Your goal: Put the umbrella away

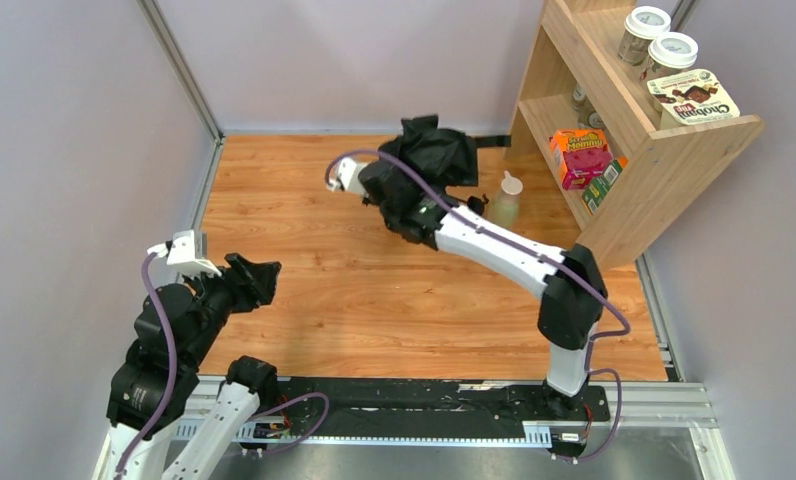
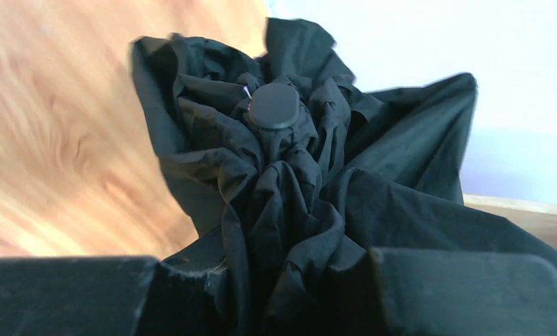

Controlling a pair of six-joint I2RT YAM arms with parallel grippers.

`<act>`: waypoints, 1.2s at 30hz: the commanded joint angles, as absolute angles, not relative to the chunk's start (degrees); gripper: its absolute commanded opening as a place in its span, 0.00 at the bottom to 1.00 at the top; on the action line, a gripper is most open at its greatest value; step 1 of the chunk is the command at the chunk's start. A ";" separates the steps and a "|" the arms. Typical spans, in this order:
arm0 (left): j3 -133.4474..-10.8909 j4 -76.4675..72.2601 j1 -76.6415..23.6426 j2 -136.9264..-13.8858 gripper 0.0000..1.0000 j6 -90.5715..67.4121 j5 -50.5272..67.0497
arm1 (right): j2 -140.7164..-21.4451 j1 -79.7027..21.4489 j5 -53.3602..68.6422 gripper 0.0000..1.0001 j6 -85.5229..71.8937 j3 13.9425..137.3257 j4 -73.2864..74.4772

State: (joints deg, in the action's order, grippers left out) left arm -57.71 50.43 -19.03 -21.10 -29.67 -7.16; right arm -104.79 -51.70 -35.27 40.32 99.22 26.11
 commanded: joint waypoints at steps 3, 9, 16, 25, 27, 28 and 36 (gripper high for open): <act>-54.41 50.09 -18.98 -15.56 0.74 -35.06 -6.42 | -110.56 -59.04 -47.11 0.00 42.65 84.75 20.46; -50.80 52.38 -18.98 -11.34 0.70 -38.23 -5.54 | -113.64 -66.35 -30.19 0.00 32.52 76.13 33.39; -47.29 52.56 -18.98 -8.70 0.67 -42.70 -1.76 | -118.82 -64.17 2.50 0.00 30.94 81.73 48.77; -42.55 48.61 -18.98 -9.84 0.65 -54.30 10.28 | -133.41 -57.66 28.90 0.00 28.48 90.17 58.62; -40.79 47.64 -18.98 -9.49 0.63 -57.63 11.69 | -134.73 -56.52 32.68 0.00 28.56 89.91 58.54; -40.00 47.29 -18.98 -9.49 0.62 -58.79 12.12 | -135.26 -55.99 33.83 0.00 28.39 89.74 58.36; -25.96 37.21 -18.98 -12.74 0.67 -78.12 16.95 | -140.88 -52.21 42.10 0.00 29.18 89.91 57.93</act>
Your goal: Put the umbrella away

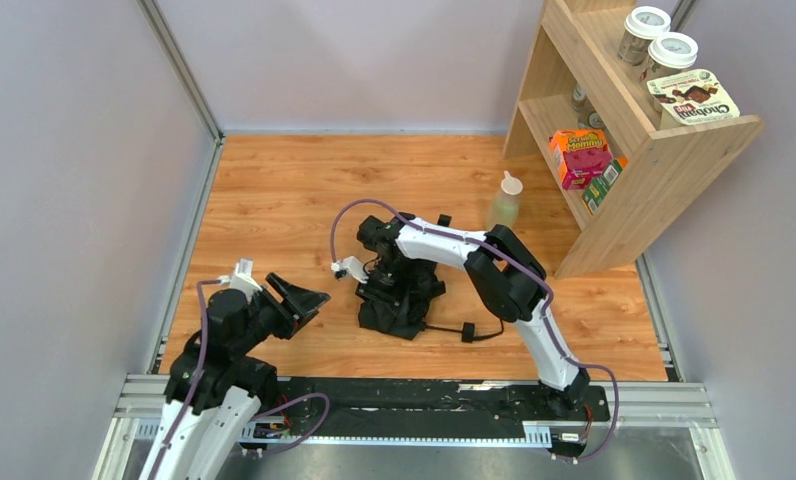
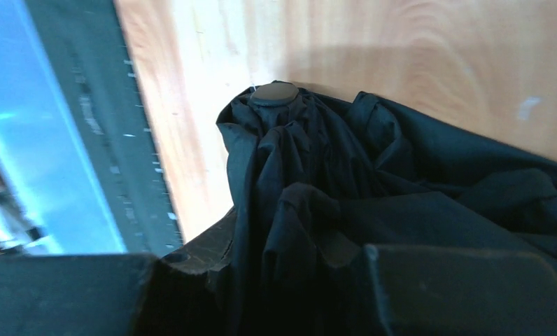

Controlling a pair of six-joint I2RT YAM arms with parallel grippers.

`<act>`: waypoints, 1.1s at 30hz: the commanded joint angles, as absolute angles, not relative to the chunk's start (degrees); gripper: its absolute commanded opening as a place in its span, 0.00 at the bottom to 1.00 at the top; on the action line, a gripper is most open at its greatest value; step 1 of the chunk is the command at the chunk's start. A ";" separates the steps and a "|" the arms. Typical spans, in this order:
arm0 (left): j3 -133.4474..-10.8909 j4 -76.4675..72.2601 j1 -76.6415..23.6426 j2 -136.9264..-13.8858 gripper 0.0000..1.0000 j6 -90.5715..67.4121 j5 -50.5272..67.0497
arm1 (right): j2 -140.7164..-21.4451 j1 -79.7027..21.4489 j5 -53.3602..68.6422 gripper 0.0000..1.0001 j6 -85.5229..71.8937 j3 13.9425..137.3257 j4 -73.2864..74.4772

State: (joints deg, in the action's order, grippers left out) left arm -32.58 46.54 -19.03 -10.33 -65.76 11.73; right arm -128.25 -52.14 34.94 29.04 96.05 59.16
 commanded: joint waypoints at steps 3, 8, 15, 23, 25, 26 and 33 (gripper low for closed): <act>-20.40 28.42 -18.98 -15.11 0.73 -85.58 19.68 | -142.12 -51.42 43.59 0.00 27.69 90.53 56.26; -18.72 27.33 -19.16 -23.53 0.73 -89.55 21.18 | -140.02 -50.28 40.08 0.00 23.92 88.34 48.62; -16.36 21.92 -24.25 -36.62 0.74 -96.06 19.96 | -135.97 -48.95 34.55 0.00 18.90 83.85 35.08; -15.12 6.34 -26.46 -52.89 0.79 -95.10 18.99 | -136.14 -48.78 34.89 0.00 18.81 85.16 31.81; -14.85 2.73 -27.07 -54.75 0.80 -94.57 18.20 | -136.49 -48.78 35.77 0.00 19.51 85.95 32.51; -14.85 2.12 -27.68 -55.28 0.80 -94.66 17.85 | -136.67 -48.78 36.12 0.00 19.86 86.31 32.87; -14.15 4.65 -31.02 -58.88 0.82 -98.78 15.30 | -137.37 -48.69 35.86 0.00 21.09 88.68 33.49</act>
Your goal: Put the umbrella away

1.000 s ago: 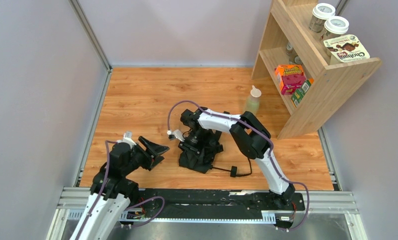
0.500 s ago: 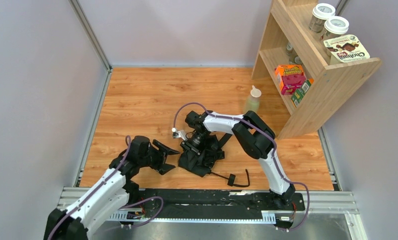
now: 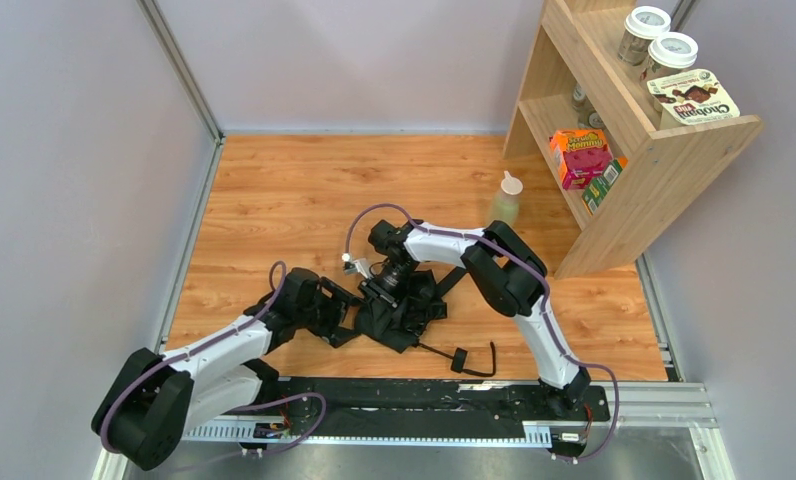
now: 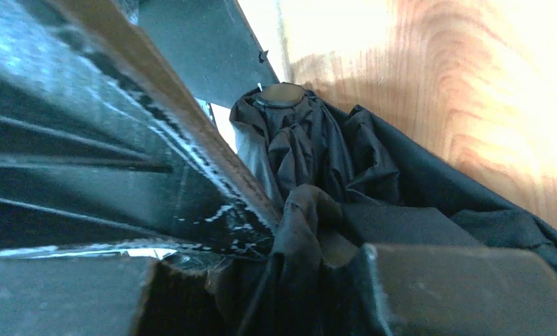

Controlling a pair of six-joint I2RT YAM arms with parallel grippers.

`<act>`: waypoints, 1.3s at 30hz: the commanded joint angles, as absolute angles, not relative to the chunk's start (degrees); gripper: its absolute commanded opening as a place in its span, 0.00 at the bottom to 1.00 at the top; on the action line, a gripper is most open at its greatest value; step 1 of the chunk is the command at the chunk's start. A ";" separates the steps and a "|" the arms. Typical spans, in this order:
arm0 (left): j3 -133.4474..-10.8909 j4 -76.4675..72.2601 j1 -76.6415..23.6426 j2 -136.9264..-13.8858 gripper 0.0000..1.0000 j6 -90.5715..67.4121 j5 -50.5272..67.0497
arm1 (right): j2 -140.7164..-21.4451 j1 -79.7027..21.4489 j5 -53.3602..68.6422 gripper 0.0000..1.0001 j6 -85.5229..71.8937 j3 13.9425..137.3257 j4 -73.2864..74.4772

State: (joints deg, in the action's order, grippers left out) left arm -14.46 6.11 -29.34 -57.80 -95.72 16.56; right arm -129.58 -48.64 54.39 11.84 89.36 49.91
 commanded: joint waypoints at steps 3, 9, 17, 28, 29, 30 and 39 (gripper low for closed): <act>-13.71 4.93 -34.44 -60.02 0.82 -102.12 10.48 | -137.11 -48.78 35.77 0.00 21.18 89.21 32.96; -10.92 -4.47 -36.91 -72.92 0.75 -102.56 6.33 | -134.48 -49.04 36.74 0.00 22.06 87.28 30.41; -8.61 -11.61 -41.83 -78.58 0.45 -101.17 -4.38 | -133.42 -50.27 37.01 0.00 22.94 87.01 28.13; -4.49 -15.73 -43.68 -82.35 0.20 -99.58 -8.17 | -122.36 -49.75 23.49 0.70 12.32 82.80 24.52; -4.31 -16.08 -43.77 -82.61 0.19 -99.67 -8.09 | -120.43 -49.75 21.73 0.73 11.61 82.36 24.87; -4.39 -16.26 -43.77 -82.88 0.19 -99.58 -8.00 | -118.76 -49.57 20.84 0.75 11.43 82.44 26.35; -4.57 -13.89 -43.86 -79.90 0.20 -99.49 -8.35 | -96.71 -49.57 1.86 0.99 5.81 75.60 32.78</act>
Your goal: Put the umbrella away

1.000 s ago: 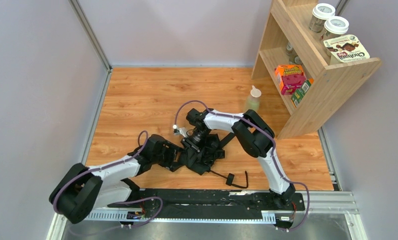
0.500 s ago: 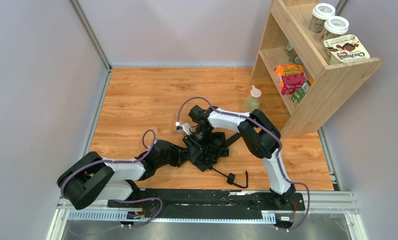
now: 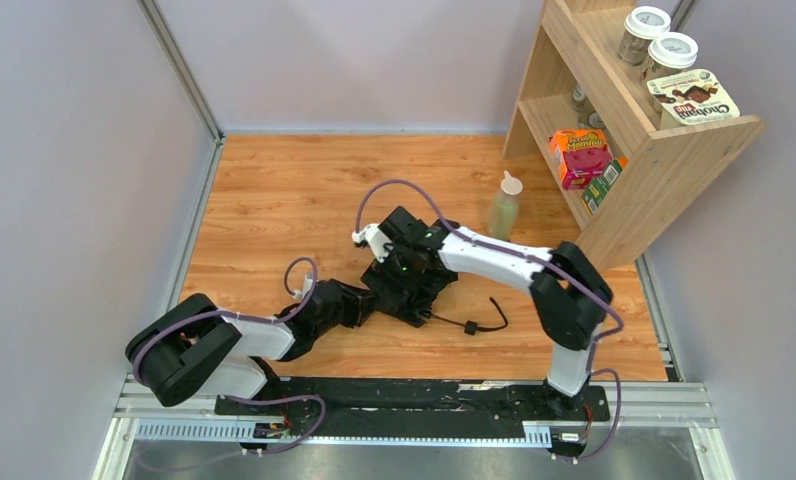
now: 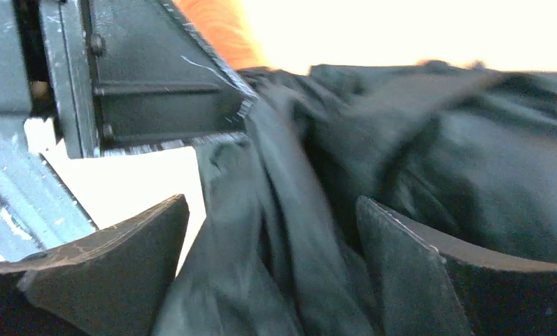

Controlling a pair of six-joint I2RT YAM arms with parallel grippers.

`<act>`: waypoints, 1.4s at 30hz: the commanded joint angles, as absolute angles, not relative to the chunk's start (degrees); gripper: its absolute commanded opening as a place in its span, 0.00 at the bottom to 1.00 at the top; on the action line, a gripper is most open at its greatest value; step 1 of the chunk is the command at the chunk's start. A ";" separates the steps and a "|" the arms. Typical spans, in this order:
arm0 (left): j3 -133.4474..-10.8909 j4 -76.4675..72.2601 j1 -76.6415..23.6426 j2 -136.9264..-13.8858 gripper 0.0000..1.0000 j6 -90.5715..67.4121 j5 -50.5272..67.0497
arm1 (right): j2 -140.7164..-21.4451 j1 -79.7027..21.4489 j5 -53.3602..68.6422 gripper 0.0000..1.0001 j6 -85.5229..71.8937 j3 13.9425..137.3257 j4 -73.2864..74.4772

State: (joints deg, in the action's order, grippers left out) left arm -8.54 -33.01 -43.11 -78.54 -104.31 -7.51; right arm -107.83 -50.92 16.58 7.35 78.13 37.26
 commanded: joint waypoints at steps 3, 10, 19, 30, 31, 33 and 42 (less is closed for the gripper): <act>-4.66 -13.80 -43.86 -78.93 0.20 -99.84 -8.79 | -90.72 -49.66 2.80 1.00 5.36 73.22 33.13; -5.97 -12.31 -43.86 -77.26 0.20 -100.10 -7.30 | -78.15 -63.17 -9.28 1.00 12.21 56.71 18.40; -5.62 -10.72 -43.86 -74.62 0.21 -102.57 -5.36 | -82.68 -71.54 -24.95 1.00 23.81 41.93 -10.70; -5.71 -12.57 -43.86 -75.50 0.21 -104.15 -3.60 | -98.78 -66.37 -16.97 0.95 18.55 44.20 -7.93; -5.63 -12.57 -43.86 -75.24 0.21 -104.32 -3.52 | -99.75 -65.84 -16.79 0.93 18.28 44.30 -7.13; -5.19 -12.83 -43.86 -74.80 0.21 -104.76 -3.43 | -102.38 -64.60 -17.31 0.78 17.93 45.95 -3.89; -4.92 -5.56 -40.79 -63.66 0.22 -100.38 -5.09 | -108.27 -60.30 -0.99 0.05 11.52 52.21 12.83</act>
